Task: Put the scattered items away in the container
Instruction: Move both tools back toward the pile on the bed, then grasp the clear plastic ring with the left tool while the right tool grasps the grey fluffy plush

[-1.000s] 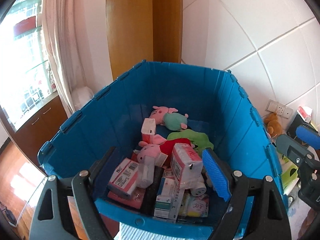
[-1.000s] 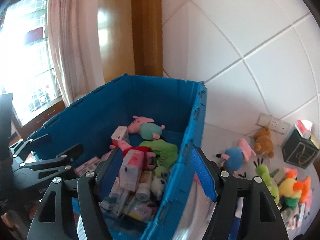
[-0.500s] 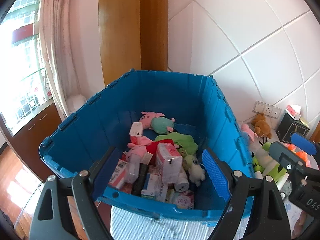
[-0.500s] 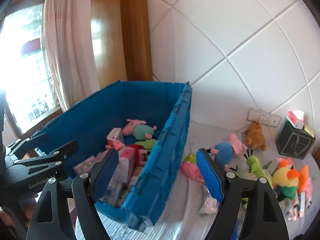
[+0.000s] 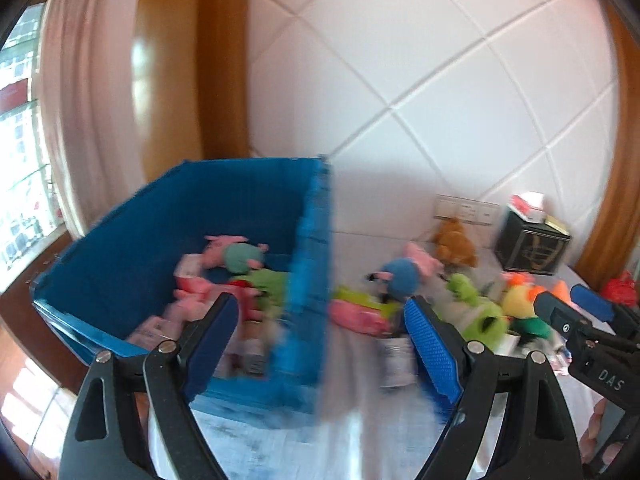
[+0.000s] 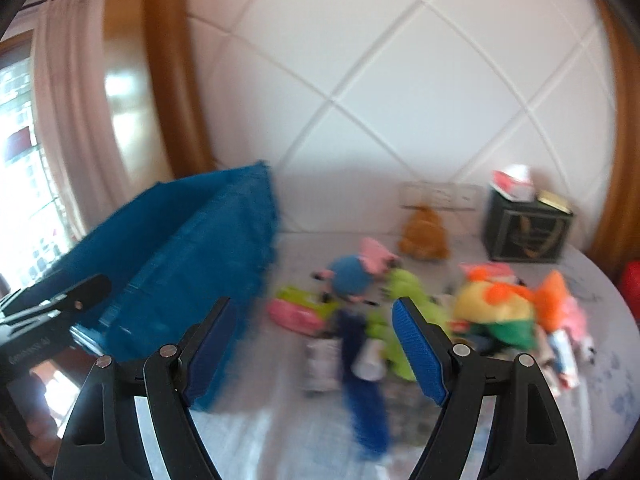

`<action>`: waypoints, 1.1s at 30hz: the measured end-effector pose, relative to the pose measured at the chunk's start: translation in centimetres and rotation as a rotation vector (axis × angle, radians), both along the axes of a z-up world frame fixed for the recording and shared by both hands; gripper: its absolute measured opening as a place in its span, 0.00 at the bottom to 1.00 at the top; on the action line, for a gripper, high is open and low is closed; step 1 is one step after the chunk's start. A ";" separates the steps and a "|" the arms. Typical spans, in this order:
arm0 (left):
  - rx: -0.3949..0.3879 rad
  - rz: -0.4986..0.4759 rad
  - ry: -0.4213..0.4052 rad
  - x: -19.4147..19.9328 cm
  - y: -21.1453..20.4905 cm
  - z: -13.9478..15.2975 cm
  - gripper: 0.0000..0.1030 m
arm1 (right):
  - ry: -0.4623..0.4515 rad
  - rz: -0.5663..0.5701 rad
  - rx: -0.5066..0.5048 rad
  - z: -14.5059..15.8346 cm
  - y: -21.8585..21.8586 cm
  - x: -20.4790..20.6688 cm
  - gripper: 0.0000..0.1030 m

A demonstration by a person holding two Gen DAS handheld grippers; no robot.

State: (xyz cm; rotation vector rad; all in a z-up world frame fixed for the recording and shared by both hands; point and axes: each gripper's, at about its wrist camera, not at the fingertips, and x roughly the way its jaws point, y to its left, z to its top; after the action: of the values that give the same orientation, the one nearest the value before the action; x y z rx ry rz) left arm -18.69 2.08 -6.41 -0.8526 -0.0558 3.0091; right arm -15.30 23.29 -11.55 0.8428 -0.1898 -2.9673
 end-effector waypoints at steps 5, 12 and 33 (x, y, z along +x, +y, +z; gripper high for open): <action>0.046 -0.052 -0.043 0.4 7.9 -2.7 0.83 | -0.063 -0.059 -0.008 -3.1 9.1 2.3 0.78; 0.005 -0.121 -0.122 0.4 16.8 -8.0 0.83 | -0.170 -0.138 -0.032 -7.9 17.9 4.1 0.78; -0.105 -0.522 -0.479 -6.6 31.0 -28.0 0.83 | -0.479 -0.343 -0.132 -23.0 23.9 3.9 0.68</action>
State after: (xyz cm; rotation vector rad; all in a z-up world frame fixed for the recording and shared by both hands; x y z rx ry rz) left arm -25.30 33.04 -34.44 -1.3338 0.2769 2.2954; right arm -11.37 47.17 -34.52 1.6348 -0.5964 -2.9346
